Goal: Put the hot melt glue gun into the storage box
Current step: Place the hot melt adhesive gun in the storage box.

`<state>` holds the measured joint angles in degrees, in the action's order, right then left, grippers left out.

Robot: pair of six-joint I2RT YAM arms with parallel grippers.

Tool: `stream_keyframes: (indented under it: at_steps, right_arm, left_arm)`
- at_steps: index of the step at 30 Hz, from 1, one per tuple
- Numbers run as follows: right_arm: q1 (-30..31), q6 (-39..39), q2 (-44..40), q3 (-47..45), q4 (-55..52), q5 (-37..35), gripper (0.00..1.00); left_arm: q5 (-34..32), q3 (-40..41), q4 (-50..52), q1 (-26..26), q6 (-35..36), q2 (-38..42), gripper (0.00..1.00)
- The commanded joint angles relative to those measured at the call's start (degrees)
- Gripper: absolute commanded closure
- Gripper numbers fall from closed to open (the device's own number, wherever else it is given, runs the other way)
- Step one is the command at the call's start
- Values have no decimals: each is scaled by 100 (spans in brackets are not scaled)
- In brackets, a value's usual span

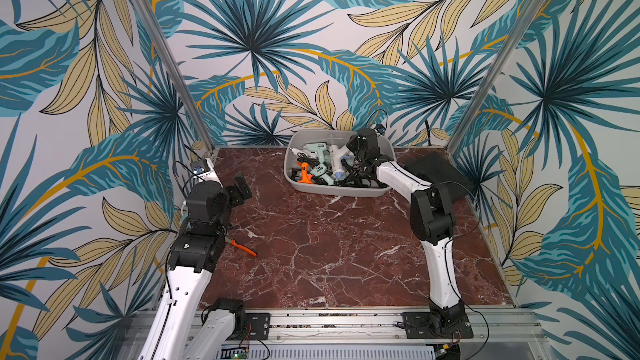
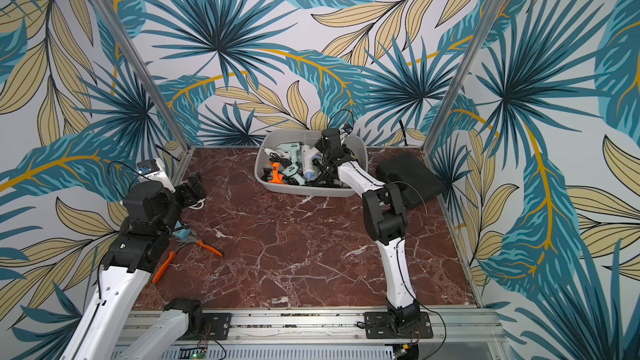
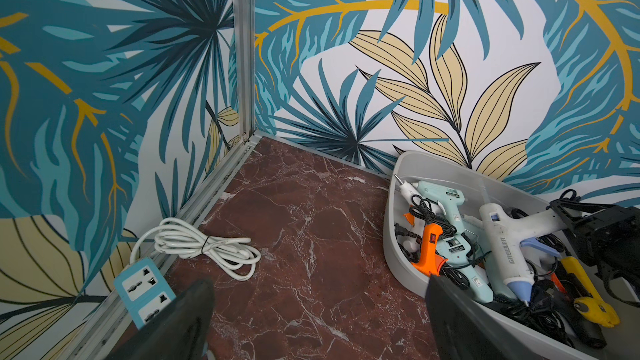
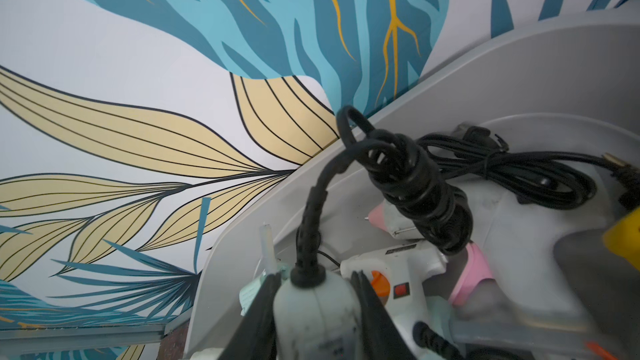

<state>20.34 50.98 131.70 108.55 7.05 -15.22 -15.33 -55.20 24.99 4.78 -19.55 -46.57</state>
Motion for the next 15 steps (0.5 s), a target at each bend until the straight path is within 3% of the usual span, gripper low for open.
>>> stream_keyframes:
  at_steps: [1,12,15]
  right_arm:
    - [-21,223,122,199,612,-187,100]
    - [-21,544,209,-401,710,-427,100]
    - [-21,596,111,-734,894,-405,95]
  left_arm:
    - [48,125,-162,-38,30,-2,0]
    - [92,200,-206,-38,13,-39,0]
    - [58,212,-189,-38,17,-44,0]
